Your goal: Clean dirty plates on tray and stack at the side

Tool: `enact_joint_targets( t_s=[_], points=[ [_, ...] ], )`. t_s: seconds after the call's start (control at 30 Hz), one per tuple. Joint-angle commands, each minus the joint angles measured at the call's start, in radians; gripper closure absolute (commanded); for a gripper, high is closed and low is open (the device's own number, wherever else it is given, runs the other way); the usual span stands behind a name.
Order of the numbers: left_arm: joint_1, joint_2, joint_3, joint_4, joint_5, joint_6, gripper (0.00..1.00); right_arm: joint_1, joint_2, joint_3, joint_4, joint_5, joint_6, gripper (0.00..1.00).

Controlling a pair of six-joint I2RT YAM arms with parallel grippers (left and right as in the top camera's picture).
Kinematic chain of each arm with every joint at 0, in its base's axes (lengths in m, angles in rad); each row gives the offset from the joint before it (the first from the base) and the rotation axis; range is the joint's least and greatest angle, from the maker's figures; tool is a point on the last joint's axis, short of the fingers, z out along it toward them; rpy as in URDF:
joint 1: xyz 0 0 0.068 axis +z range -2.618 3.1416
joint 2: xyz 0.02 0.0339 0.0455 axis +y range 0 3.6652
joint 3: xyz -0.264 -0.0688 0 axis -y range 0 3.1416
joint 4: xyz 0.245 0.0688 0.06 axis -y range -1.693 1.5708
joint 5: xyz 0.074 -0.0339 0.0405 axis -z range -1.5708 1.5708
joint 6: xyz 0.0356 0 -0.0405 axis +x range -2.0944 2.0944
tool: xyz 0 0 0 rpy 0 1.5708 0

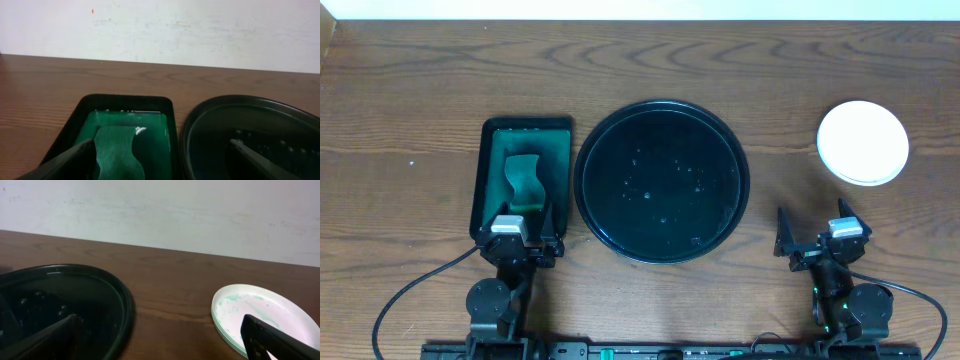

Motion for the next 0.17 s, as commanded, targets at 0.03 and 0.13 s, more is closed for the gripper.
enact_joint_targets(
  t_s=[0.03, 0.13],
  points=[
    [0.005, -0.006, -0.024, -0.022, -0.002, 0.01, 0.17, -0.006, -0.004, -0.004, -0.001, 0.005, -0.013, 0.01],
    [0.005, -0.006, -0.024, -0.022, -0.002, 0.01, 0.18, -0.006, -0.004, -0.004, -0.001, 0.005, -0.012, 0.01]
  ],
)
